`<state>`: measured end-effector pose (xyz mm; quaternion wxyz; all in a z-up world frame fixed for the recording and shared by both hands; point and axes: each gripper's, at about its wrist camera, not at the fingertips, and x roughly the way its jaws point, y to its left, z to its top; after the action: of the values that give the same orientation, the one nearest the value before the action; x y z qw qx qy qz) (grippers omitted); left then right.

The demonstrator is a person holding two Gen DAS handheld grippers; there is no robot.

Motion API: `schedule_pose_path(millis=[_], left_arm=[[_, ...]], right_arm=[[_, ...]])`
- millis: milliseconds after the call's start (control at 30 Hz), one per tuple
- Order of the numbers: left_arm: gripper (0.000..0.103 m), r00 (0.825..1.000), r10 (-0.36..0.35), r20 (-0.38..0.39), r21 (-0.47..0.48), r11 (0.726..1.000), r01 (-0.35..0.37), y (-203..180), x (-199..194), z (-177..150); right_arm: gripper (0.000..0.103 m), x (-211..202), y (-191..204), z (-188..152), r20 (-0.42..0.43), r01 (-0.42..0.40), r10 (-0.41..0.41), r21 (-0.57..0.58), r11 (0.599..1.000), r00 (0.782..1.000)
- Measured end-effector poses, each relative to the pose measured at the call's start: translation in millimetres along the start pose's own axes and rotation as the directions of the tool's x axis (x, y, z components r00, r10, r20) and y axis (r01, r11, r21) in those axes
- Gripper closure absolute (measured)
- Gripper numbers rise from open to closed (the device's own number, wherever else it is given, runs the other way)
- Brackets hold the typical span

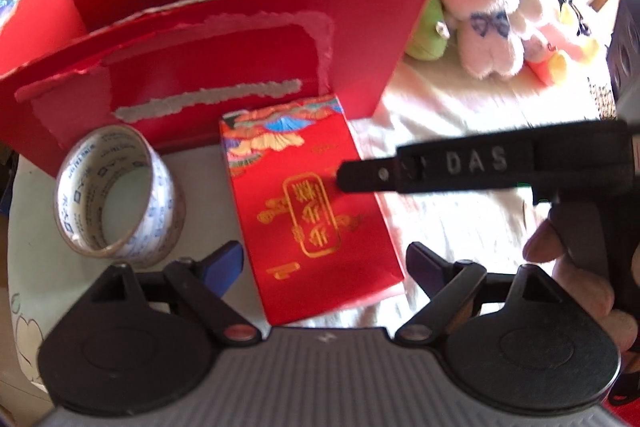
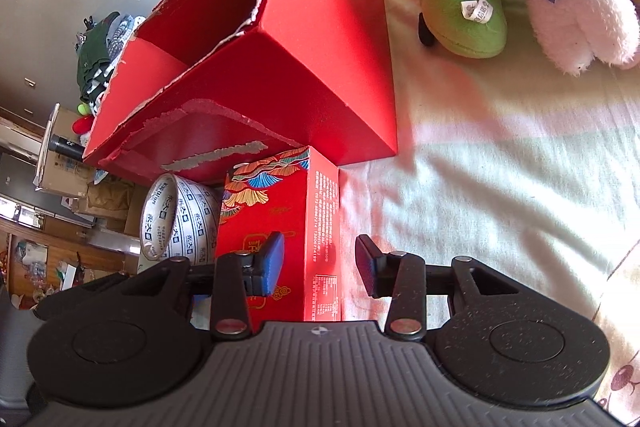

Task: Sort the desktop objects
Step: 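Close the right gripper on the red printed envelope and lift it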

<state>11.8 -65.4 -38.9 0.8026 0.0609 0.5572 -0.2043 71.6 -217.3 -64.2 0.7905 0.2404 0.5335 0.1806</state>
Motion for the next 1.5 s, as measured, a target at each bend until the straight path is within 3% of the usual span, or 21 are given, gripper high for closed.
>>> schedule_pose_path(millis=[133, 400, 600, 900, 1200, 1500], left_arm=[[0.014, 1.000, 0.012, -0.008, -0.006, 1.000, -0.012, 6, 7, 8], [0.015, 0.999, -0.038, -0.019, -0.026, 0.999, 0.037, 13, 17, 15], [0.016, 0.999, -0.052, -0.013, -0.021, 0.998, 0.052, 13, 16, 14], [0.017, 0.994, -0.101, -0.044, 0.052, 0.993, 0.104, -13, 20, 15], [0.017, 0.987, -0.149, -0.059, 0.163, 0.974, 0.157, -53, 16, 18], [0.017, 0.979, -0.202, -0.005, 0.274, 0.942, 0.196, -94, -8, 31]], right_arm=[[0.059, 3, 3, 0, -0.004, -0.005, 0.005, 0.002, 1.000, 1.000], [0.048, 14, 11, 0, -0.019, -0.009, 0.009, 0.002, 1.000, 1.000], [0.051, 15, 6, -1, -0.035, -0.041, 0.043, 0.044, 0.998, 0.998], [0.052, -6, -8, -9, -0.024, 0.002, -0.001, 0.078, 0.997, 1.000], [0.052, -40, -25, -23, 0.041, 0.048, -0.054, 0.142, 0.989, 0.998], [0.052, -87, -27, -26, 0.164, 0.083, -0.111, 0.168, 0.982, 0.980]])
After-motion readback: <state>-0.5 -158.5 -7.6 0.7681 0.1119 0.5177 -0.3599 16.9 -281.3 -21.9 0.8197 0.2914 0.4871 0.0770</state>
